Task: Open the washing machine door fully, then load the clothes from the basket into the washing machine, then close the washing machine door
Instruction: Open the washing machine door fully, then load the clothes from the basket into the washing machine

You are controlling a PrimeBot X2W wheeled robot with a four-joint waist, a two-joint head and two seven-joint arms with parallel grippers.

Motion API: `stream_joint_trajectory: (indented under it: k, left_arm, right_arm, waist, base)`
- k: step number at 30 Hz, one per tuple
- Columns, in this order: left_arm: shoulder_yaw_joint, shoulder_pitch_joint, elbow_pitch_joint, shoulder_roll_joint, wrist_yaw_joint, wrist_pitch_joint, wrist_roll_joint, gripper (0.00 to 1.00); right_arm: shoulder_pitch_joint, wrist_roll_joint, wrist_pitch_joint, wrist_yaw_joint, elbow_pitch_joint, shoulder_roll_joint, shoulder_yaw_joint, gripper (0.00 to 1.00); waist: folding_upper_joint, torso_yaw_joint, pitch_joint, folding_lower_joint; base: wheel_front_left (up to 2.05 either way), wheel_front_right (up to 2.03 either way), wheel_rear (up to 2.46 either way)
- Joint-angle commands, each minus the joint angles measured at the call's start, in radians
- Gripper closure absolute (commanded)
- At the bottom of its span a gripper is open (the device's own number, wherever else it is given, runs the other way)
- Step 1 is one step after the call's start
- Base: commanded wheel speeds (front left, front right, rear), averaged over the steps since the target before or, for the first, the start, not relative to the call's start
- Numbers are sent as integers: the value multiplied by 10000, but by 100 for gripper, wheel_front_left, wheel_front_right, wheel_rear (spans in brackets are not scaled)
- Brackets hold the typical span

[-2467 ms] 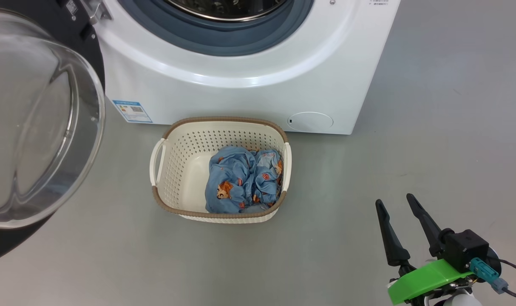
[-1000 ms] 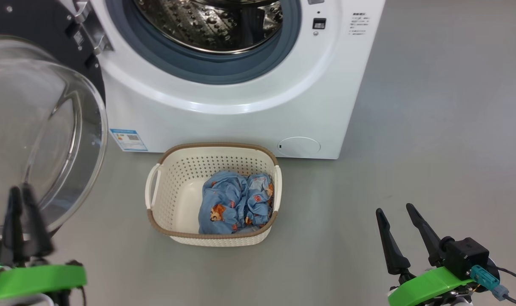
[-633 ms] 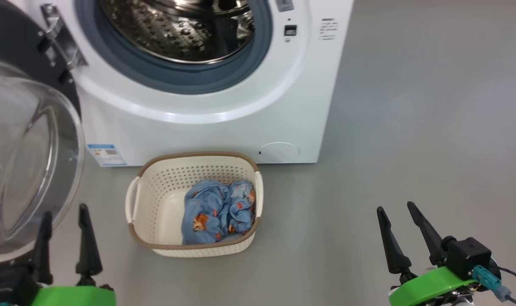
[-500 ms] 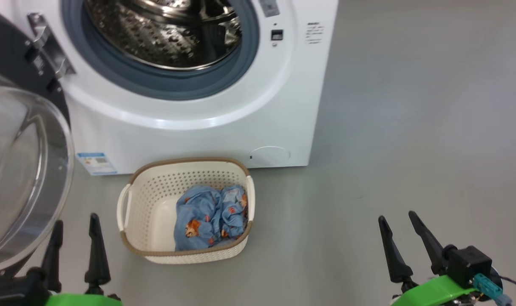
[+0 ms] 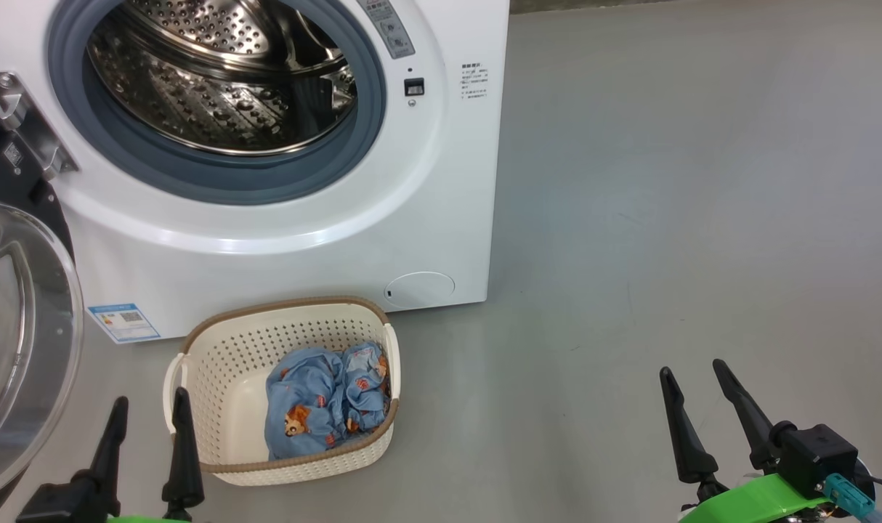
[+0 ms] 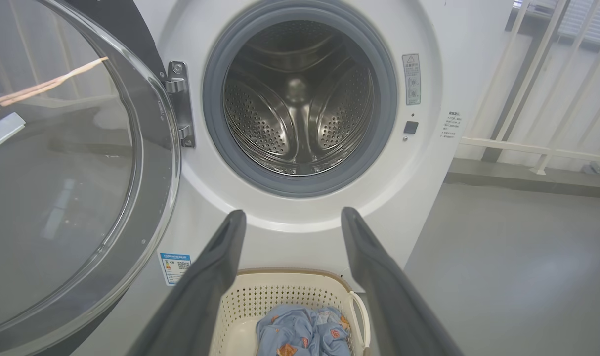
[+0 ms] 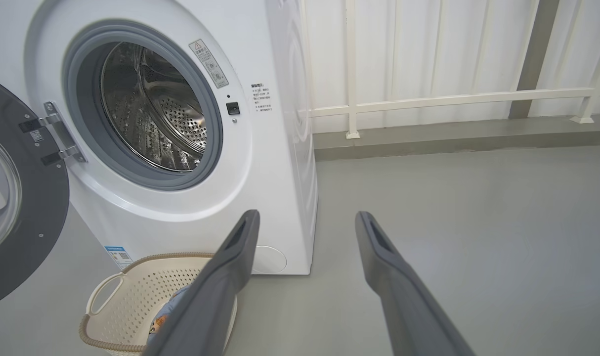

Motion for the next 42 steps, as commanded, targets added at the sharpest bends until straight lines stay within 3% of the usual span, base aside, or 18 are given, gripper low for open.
stream_joint_trajectory:
  k: [1, 42]
  left_arm:
    - [282, -92, -155, 166, -23, -53, 157, 0]
    - [72, 140, -114, 166, -26, -53, 406, 0]
  right_arm:
    - [-92, -151, -120, 16, -320, -26, 238, 0]
    - [64, -345, -120, 16, -410, -26, 107, 0]
  waist:
    - [0, -18, -13, 0]
    - [0, 288, -310, 0]
  base:
    - [0, 0, 0]
    - [0, 0, 0]
